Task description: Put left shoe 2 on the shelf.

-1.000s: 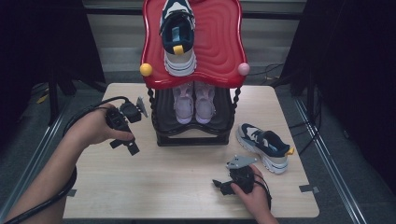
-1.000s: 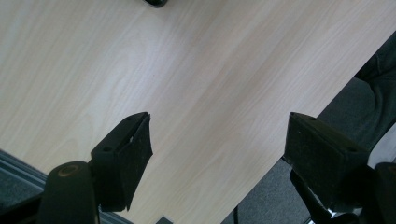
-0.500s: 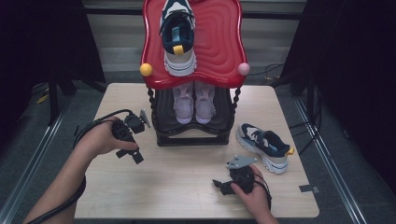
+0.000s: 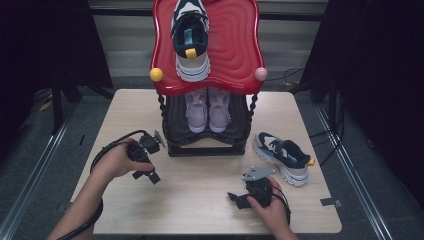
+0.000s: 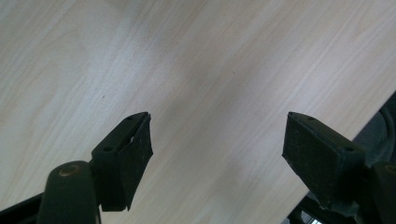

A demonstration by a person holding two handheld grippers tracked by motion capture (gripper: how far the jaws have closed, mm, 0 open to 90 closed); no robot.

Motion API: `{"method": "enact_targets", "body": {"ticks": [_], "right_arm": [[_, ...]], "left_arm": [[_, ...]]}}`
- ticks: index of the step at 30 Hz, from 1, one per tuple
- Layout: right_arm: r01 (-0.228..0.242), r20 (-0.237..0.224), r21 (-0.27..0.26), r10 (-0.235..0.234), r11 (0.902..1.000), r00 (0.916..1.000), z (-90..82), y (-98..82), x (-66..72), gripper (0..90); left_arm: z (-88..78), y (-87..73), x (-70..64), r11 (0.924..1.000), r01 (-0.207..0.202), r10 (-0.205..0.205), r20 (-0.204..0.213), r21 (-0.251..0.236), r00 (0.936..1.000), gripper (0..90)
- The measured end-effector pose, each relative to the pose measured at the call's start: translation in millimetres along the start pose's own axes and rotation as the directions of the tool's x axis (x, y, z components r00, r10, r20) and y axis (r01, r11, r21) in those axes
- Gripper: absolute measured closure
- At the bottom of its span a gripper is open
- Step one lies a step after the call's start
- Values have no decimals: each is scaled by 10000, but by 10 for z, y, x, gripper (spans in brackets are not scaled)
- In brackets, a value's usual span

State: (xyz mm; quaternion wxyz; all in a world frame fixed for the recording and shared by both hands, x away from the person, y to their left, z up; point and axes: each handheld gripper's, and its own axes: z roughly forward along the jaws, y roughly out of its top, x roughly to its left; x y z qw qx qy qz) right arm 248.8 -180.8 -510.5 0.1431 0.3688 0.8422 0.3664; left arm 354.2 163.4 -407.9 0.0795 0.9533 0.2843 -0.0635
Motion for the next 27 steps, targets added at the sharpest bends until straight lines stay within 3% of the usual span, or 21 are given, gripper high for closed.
{"method": "enact_targets", "body": {"ticks": [7,14,23,27], "right_arm": [[7,-2,-5,-7,10000,10000,0,0,0,126],[-1,-2,-4,1,10000,10000,0,0,0,126],[10,3,-3,-10,10000,10000,0,0,0,126],[3,1,-4,-3,10000,10000,0,0,0,126]], "left_arm": [[219,15,-5,9996,-99,100,30,-267,9999,233],[431,22,-31,9955,-145,142,-40,-935,9999,229],[655,7,-68,9853,-518,499,-158,-1631,9986,215],[705,-11,-82,9730,-646,556,-466,-2216,9974,199]]}}
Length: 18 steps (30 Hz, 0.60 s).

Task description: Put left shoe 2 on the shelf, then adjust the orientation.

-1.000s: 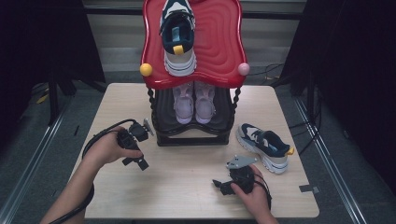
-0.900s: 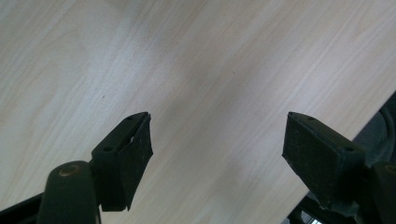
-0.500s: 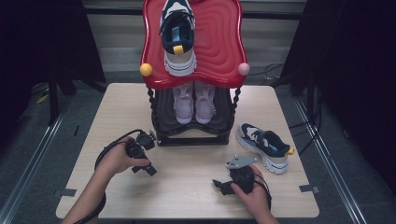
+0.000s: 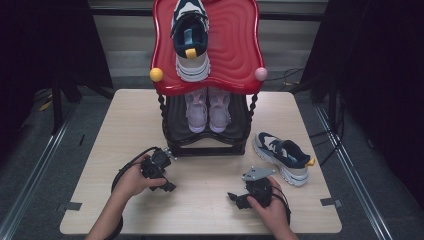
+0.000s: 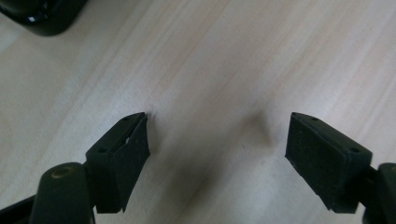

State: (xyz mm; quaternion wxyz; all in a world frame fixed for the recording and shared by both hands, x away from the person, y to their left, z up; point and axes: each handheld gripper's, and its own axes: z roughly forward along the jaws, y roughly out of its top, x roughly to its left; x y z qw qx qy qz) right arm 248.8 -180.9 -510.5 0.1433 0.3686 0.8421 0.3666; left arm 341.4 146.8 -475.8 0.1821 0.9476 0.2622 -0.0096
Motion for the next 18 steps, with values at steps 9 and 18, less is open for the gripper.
{"method": "enact_targets", "body": {"ticks": [9,18], "right_arm": [[12,11,11,-12,10000,10000,-1,0,-1,126],[-1,-9,-1,1,10000,10000,0,0,0,126]], "left_arm": [[75,-70,-55,9913,-595,511,-731,-1177,9960,162],[153,-183,-95,9627,-68,-178,-884,-2704,9959,114]]}}
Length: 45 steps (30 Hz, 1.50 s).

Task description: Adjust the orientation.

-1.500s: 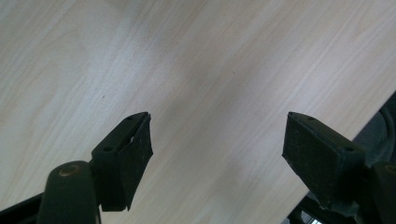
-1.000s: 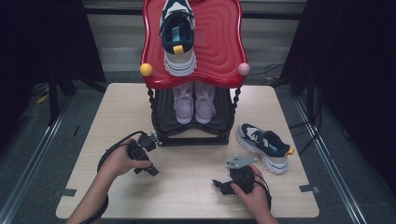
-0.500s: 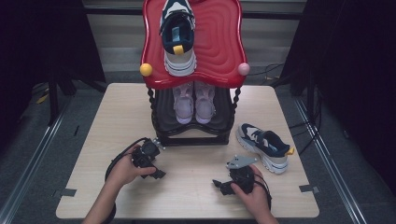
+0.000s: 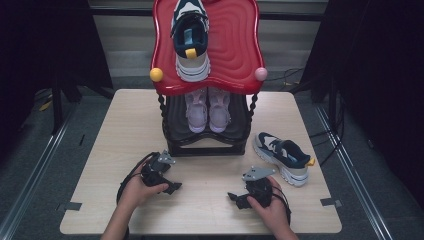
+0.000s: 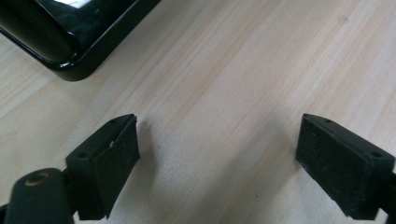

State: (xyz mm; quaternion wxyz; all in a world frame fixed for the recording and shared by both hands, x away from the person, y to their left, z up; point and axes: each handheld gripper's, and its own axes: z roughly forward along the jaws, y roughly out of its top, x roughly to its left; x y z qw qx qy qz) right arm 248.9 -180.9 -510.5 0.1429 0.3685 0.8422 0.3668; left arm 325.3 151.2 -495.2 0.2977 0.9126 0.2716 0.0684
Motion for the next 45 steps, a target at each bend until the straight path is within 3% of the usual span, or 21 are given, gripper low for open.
{"method": "enact_targets", "body": {"ticks": [9,19,34,45], "right_arm": [[4,5,14,-4,10000,10000,-1,0,0,126],[28,-20,51,-28,10000,10000,0,4,-4,126],[-37,-13,-15,37,10000,10000,-46,-34,-30,138],[-569,343,71,566,9984,9978,-367,-228,-244,150]], "left_arm": [[19,-96,-10,9965,144,-164,-238,-818,9996,72],[47,-191,-14,9861,179,-241,-353,-1650,9991,40],[48,-192,-13,9861,162,-223,-352,-1652,9991,34],[48,-192,-13,9861,163,-224,-352,-1653,9991,34]]}}
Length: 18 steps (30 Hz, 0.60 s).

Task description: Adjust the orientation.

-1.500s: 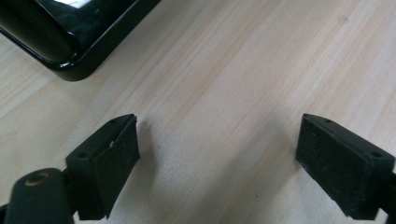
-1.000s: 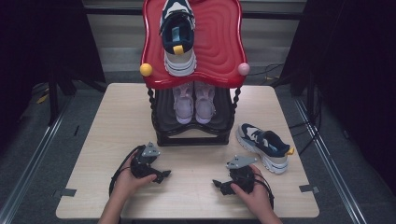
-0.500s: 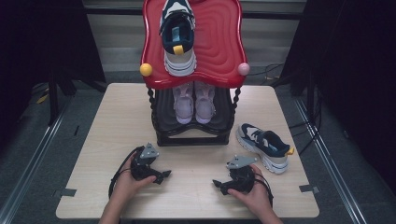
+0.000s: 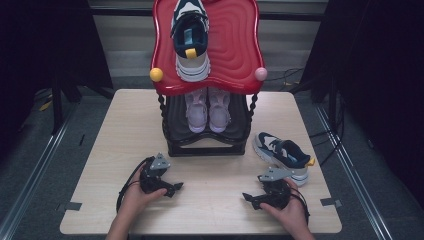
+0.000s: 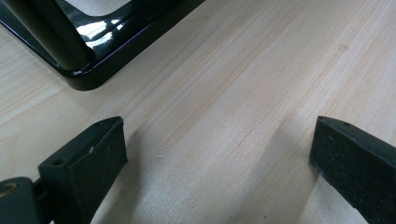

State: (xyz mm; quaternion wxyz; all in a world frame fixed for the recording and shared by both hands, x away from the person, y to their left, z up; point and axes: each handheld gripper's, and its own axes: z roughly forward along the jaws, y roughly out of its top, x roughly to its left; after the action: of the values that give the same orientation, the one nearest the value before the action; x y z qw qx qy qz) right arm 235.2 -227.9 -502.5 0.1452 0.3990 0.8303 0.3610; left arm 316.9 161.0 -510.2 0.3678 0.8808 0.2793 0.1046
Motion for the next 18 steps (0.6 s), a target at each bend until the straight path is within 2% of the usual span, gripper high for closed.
{"method": "enact_targets", "body": {"ticks": [9,18], "right_arm": [[-204,382,19,203,9998,9991,-239,-161,-153,160],[-515,1013,181,494,9985,9936,-454,-328,-292,162]], "left_arm": [[0,0,0,10000,20,-20,-8,-14,10000,34],[0,0,0,10000,25,-25,-4,-17,10000,34]]}}
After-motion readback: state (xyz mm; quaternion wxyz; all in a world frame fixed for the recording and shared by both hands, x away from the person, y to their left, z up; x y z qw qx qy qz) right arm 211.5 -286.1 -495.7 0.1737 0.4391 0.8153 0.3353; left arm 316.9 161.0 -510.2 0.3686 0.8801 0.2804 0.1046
